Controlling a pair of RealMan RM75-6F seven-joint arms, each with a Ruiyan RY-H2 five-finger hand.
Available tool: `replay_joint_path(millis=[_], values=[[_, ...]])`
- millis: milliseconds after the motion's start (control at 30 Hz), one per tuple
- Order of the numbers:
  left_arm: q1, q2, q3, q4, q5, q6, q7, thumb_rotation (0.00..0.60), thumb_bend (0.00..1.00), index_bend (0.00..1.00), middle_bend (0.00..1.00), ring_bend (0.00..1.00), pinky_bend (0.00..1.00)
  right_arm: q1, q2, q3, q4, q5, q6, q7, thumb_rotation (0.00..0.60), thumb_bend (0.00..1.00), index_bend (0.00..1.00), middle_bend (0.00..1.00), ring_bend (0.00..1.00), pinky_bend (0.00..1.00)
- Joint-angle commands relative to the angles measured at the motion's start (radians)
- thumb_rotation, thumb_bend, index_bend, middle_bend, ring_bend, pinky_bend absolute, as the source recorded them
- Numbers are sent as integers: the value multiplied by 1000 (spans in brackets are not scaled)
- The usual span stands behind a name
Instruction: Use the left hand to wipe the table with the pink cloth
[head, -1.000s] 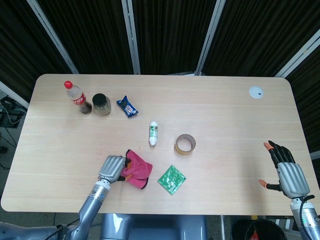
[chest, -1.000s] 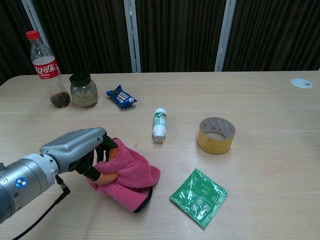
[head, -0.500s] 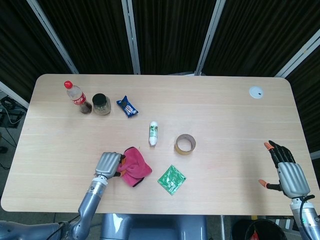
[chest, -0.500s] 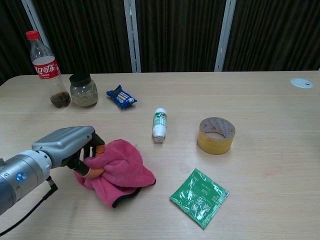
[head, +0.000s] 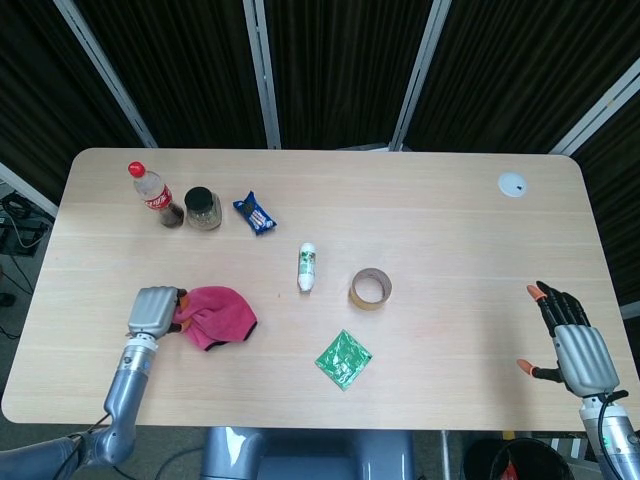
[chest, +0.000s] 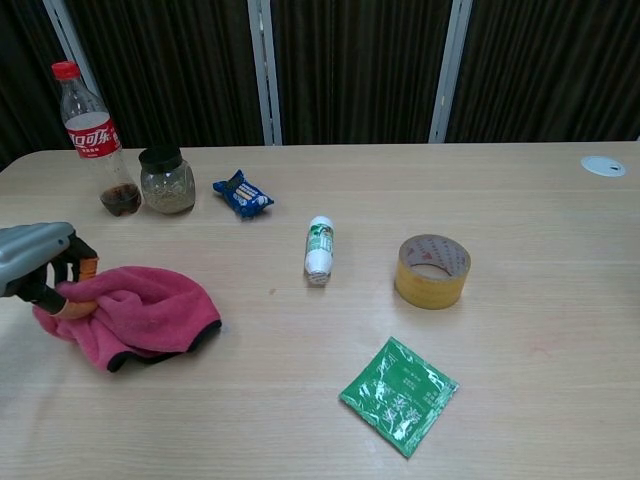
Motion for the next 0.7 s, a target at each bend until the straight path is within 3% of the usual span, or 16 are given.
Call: replay_joint_path(millis=[33, 467, 700], values=[[13, 27, -5, 19, -5, -6, -24, 600, 599, 837, 582, 484, 531, 0, 0, 0, 0, -1, 0, -1, 600, 16, 0, 0, 0, 0], [41, 100, -26, 114, -22, -33, -102, 600, 599, 837, 582, 484, 531, -1, -1, 0, -5, 1, 1, -7, 600, 19, 0, 0, 0, 0], [36, 77, -26, 105, 23, -51, -173, 600, 597, 837, 582, 485, 531, -3, 1, 1, -9, 6, 0, -4, 600, 19, 0, 0, 0, 0]])
